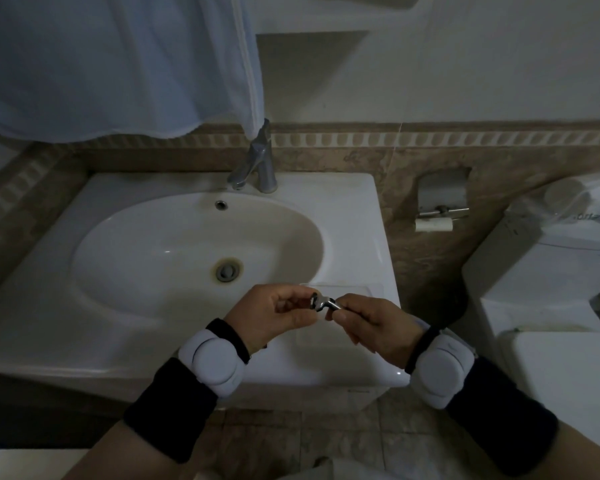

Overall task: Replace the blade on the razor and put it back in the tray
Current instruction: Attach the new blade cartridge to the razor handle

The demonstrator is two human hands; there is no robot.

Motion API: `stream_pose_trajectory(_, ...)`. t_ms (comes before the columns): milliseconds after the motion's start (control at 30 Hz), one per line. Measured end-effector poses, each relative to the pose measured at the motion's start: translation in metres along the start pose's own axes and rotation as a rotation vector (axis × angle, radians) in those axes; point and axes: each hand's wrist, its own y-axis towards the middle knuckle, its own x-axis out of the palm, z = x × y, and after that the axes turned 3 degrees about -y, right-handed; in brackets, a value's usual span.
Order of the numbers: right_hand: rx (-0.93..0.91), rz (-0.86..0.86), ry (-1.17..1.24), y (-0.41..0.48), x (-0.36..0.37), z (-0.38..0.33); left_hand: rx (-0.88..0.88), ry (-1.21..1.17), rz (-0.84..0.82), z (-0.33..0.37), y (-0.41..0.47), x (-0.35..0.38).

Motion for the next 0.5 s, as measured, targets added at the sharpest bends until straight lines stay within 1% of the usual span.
stream_pose_trajectory(267,0.02,0.023,-0.007,0.0,0.003,0.0001,0.013,-0.022,0.016,0.0004,-0.0005,0.0055)
stream_pose_trajectory(500,0.009,0.017,-0.062,0.0051,0.003,0.0009,-0.007,0.072,0.02,-0.0019,-0.0002,0.0046)
